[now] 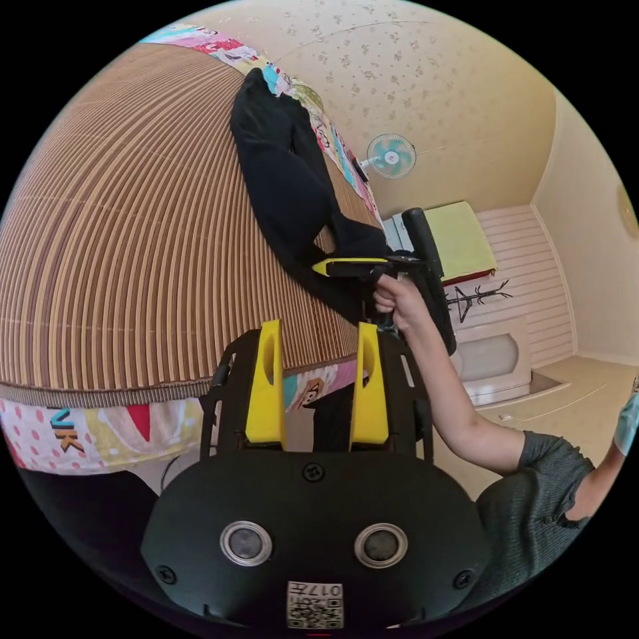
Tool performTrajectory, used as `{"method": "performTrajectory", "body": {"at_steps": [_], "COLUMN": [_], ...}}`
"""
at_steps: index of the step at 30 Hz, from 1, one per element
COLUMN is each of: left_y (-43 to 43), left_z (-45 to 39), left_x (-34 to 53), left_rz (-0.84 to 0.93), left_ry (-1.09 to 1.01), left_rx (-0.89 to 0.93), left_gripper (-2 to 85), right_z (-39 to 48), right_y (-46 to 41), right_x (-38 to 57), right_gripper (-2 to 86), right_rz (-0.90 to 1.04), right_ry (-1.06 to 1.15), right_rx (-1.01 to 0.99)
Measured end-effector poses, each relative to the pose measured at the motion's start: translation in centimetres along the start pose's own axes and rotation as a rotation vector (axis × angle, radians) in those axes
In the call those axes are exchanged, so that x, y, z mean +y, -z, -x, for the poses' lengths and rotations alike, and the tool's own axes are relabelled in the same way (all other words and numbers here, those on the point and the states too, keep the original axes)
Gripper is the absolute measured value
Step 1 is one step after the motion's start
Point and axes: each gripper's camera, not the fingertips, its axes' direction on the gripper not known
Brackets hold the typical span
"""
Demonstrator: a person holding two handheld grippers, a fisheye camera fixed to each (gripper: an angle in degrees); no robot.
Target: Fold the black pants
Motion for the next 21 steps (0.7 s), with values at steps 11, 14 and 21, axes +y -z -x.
{"method": "performTrajectory", "body": {"at_steps": [11, 14, 21], "left_y": [4.1, 4.1, 5.3], "left_z": [1.2, 1.5, 2.6], "left_x": [5.3, 5.6, 7.0], "left_rz": [0.014, 0.038, 0.026], "left_ry": [-0.010, -0.030, -0.023], "left_rx": [-0.047, -0.054, 0.002], "left_gripper": [15.8, 15.9, 15.9], "right_z": [1.1, 1.5, 3.4], "right_y": [-0.6, -3.4, -3.1], "right_x": [12.2, 13.4, 15.5], "right_gripper": [7.0, 9.4, 3.4], "right_rz": [-0.467, -0.423, -0.438], "right_ry": [-0.164, -0.072, 0.006], "right_rx": [0.467, 0.626, 0.185]}}
